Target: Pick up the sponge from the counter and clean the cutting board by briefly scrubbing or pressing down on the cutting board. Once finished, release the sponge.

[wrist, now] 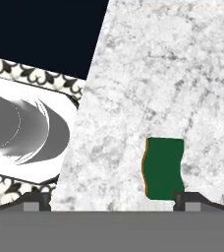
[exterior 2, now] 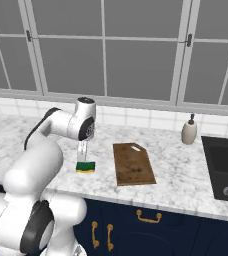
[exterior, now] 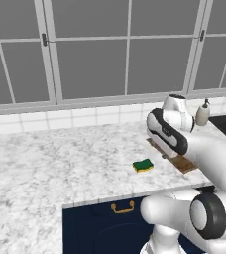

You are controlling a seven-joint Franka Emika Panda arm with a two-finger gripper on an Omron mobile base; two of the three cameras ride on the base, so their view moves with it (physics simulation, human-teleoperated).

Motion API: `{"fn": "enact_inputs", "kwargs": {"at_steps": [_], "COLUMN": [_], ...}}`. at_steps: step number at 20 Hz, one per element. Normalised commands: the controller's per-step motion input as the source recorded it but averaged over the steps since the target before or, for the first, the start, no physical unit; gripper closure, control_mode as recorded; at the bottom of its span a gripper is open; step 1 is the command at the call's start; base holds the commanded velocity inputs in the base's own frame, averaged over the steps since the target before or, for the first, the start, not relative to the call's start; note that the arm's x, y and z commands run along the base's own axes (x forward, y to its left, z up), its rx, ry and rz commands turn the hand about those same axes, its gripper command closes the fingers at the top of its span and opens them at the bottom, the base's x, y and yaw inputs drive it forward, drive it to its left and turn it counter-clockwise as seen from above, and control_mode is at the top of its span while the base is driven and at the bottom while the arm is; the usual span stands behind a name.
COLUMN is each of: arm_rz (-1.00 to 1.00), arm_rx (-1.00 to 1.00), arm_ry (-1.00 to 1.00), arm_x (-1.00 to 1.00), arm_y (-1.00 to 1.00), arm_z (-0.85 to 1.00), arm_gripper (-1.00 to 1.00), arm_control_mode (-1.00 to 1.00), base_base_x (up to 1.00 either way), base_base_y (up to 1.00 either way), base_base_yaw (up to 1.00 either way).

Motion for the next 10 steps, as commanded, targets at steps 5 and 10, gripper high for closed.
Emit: {"fn": "enact_inputs", "kwargs": {"at_steps": [5,10], "arm_rz": [-0.07,-0.04], "arm_rx": [-0.03,-0.02], "arm_ry": [0.0,-0.02], "arm_x": [-0.36,-0.33], "arm_y": [0.6,0.34], "arm_z": [0.56,0.73], "arm_gripper": [-1.0,-1.0], "arm_control_mode": [-1.0,-1.0], "base_base_x": [0.0,0.0], "base_base_y": [0.0,0.0], "base_base_yaw": [0.0,0.0]}}
